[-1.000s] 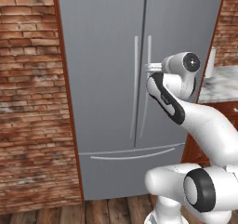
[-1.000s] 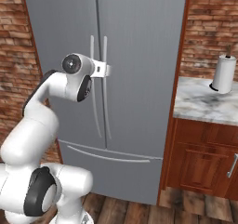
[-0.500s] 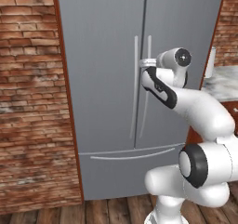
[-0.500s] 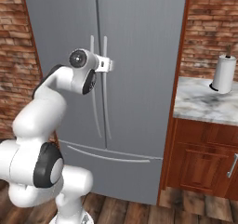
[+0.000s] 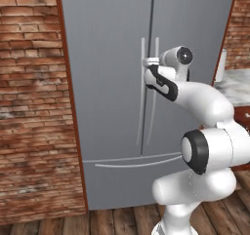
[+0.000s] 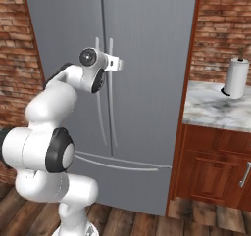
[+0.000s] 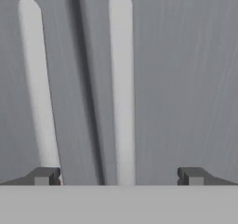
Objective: Retrieve the fish from the fridge and place it on the saucepan with marinade on the stove.
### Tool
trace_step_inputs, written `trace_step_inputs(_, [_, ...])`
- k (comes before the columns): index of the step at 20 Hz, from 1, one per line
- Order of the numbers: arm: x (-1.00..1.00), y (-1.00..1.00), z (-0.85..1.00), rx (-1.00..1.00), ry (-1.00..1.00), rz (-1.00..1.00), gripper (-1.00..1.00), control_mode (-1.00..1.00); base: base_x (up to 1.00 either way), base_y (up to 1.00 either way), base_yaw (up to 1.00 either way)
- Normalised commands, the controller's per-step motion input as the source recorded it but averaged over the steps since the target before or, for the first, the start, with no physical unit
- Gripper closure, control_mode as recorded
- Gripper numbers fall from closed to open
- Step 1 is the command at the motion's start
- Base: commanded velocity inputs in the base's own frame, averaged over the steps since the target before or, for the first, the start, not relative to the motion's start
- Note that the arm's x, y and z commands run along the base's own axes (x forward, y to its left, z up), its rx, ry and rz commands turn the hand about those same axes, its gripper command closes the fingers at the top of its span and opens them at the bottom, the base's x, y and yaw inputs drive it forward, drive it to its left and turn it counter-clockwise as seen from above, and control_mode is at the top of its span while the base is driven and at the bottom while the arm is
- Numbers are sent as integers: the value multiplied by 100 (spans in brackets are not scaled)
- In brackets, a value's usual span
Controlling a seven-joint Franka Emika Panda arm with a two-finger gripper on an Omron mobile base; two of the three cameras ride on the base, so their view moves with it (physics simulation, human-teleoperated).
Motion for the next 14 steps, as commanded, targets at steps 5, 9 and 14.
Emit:
trace_step_inputs(5, [42,-2,0,0,0,0,-100,-100,0,0,0])
trace_step_inputs(9, [42,-1,0,0,0,0,-100,-100,0,0,0])
trace_step_inputs(14, [41,-6,-5,0,0,0,-100,-100,0,0,0])
